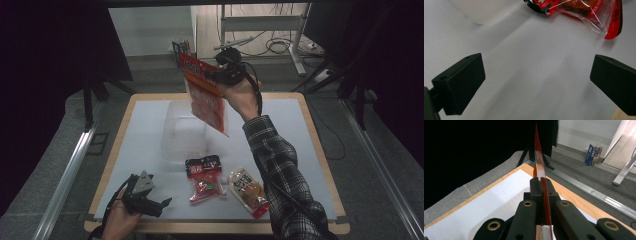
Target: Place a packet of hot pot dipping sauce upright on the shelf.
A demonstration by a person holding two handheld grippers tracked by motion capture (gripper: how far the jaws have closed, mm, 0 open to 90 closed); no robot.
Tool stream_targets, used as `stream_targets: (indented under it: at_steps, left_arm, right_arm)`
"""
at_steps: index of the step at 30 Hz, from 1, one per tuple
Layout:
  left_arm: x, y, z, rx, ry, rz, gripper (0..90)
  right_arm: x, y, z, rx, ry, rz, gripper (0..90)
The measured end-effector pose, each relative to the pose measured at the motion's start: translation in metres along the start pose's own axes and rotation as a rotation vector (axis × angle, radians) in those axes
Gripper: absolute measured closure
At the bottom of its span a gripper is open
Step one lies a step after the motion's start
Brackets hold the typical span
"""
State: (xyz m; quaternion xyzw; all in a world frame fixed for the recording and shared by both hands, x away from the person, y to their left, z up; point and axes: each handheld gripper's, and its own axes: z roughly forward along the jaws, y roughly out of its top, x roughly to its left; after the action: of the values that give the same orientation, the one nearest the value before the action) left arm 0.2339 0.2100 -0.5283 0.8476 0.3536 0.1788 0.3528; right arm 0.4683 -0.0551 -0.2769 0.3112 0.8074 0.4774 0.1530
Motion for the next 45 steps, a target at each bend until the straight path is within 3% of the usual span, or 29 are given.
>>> stream_targets:
  at_steps: [15, 23, 37, 43, 45]
  left_arm:
    - [-0.003, 0.001, 0.001, 0.001, -0.009, 0.008, 0.0]
    - [-0.004, 0.002, 0.002, 0.005, -0.009, 0.013, 0.0]
    - [-0.005, 0.002, 0.003, 0.011, -0.007, 0.019, 0.0]
    - [-0.005, 0.002, 0.003, 0.014, -0.003, 0.023, 0.0]
    - [-0.005, 0.002, 0.002, 0.018, -0.003, 0.025, 0.0]
  right_arm:
    - [0.019, 0.018, 0.036, -0.018, -0.006, -0.004, 88.8]
    - [0.029, 0.018, 0.063, -0.020, -0.009, -0.005, 88.8]
    - [0.033, -0.008, 0.103, 0.017, 0.009, 0.026, 88.8]
    - [0.028, -0.024, 0.107, 0.039, 0.007, 0.008, 88.6]
    - [0.022, -0.029, 0.104, 0.021, 0.022, 0.029, 88.6]
